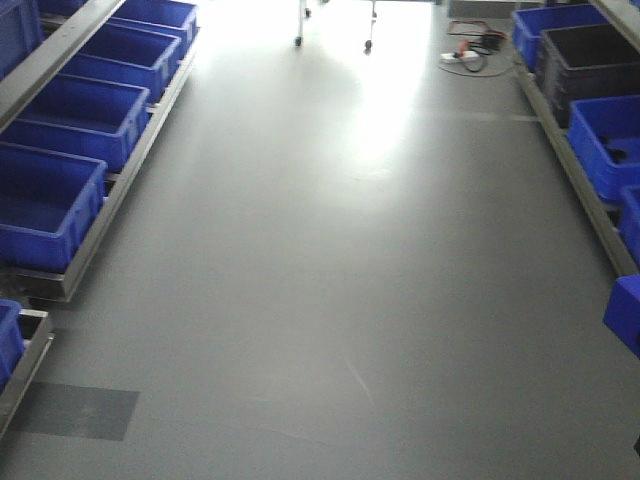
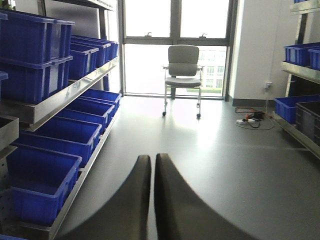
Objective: Pour parts from conveyor to right shelf
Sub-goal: 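Turn and drive down the aisle between the blue bin shelves, then turn toward the shelf and stop facing an empty blue bin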
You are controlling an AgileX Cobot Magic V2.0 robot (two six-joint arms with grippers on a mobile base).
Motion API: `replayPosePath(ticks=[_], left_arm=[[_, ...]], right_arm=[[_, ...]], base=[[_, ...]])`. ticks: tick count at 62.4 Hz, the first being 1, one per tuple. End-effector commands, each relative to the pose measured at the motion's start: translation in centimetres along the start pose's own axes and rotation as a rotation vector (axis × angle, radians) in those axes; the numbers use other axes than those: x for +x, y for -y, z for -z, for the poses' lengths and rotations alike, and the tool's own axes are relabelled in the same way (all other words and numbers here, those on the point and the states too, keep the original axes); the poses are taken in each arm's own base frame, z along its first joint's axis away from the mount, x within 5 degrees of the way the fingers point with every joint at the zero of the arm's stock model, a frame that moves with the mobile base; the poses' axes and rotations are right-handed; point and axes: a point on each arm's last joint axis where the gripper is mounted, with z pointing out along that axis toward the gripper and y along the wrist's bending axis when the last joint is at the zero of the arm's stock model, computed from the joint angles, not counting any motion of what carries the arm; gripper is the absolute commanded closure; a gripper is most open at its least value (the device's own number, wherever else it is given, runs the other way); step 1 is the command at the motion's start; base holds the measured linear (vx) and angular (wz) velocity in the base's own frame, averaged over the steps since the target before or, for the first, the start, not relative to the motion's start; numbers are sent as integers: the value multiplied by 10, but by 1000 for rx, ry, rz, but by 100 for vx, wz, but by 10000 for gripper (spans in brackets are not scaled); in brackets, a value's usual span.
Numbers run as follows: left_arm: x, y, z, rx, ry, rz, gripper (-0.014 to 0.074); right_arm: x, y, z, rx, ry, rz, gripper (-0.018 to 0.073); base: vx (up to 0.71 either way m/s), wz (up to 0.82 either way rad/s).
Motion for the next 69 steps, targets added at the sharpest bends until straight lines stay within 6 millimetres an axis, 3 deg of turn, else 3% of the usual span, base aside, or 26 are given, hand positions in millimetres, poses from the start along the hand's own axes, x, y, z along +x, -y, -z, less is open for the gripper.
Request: replayPosePath(ticks=[1, 69], left_arm=[[3, 0, 0, 2, 60, 10, 603], [3, 0, 0, 3, 60, 10, 603]], right_arm=[[-17, 2, 2, 21, 103, 4, 564], [-17, 2, 2, 21, 103, 4, 564]], base=[[42, 35], [26, 84]])
